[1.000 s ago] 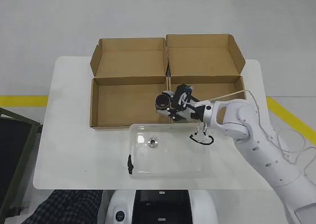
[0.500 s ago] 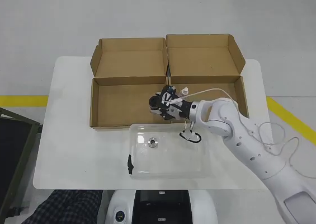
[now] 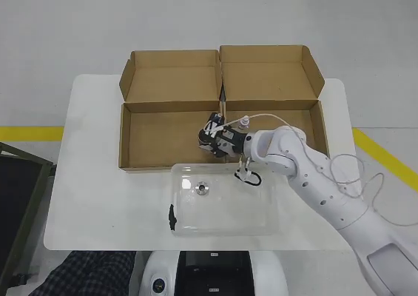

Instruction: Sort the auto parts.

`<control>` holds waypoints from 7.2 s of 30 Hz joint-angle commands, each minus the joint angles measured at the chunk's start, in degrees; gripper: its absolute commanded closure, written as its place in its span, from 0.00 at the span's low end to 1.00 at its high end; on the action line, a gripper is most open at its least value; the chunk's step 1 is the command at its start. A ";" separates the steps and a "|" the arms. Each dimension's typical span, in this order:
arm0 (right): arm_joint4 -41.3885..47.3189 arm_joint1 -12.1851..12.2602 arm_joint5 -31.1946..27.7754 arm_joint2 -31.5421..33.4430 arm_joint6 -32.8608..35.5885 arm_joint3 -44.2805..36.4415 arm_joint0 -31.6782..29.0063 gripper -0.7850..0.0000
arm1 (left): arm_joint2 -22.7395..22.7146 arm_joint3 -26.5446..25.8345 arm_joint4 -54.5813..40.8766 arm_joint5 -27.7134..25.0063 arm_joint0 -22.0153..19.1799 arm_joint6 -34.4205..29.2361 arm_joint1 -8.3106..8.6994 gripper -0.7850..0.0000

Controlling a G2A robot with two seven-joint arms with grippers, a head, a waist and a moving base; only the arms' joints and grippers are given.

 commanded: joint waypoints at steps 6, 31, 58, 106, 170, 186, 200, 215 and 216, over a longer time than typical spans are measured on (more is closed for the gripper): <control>-1.41 -0.87 0.82 -0.90 2.14 0.63 0.68 1.00 | 0.00 0.00 0.00 0.00 0.00 0.00 0.00 0.00; -4.91 -2.24 -0.40 -0.73 8.36 -1.41 0.30 0.78 | 0.00 0.00 0.00 0.00 0.00 0.00 0.00 0.00; -4.99 -4.36 -1.68 -0.68 11.64 0.63 2.03 0.36 | 0.00 0.00 0.00 0.00 0.00 0.00 0.00 0.00; -20.34 1.95 -14.90 8.26 6.58 -26.17 -22.11 0.31 | 0.00 0.00 0.00 0.00 0.00 0.00 0.00 0.00; -15.84 1.56 -19.37 10.60 4.95 -24.89 -20.94 1.00 | 0.00 0.00 0.00 0.00 0.00 0.00 0.00 0.00; -8.14 3.84 -20.54 21.04 -0.27 -32.65 -25.39 1.00 | 0.00 0.00 0.00 0.00 0.00 0.00 0.00 0.00; -2.48 5.52 -20.89 29.79 -3.40 -36.42 -28.79 1.00 | 0.00 0.00 0.00 0.00 0.00 0.00 0.00 0.00; -0.04 6.56 -20.46 33.97 -6.17 -39.34 -31.18 1.00 | 0.00 0.00 0.00 0.00 0.00 0.00 0.00 0.00; 0.07 6.59 -20.45 33.96 -6.26 -39.35 -31.15 1.00 | 0.00 0.00 0.00 0.00 0.00 0.00 0.00 0.00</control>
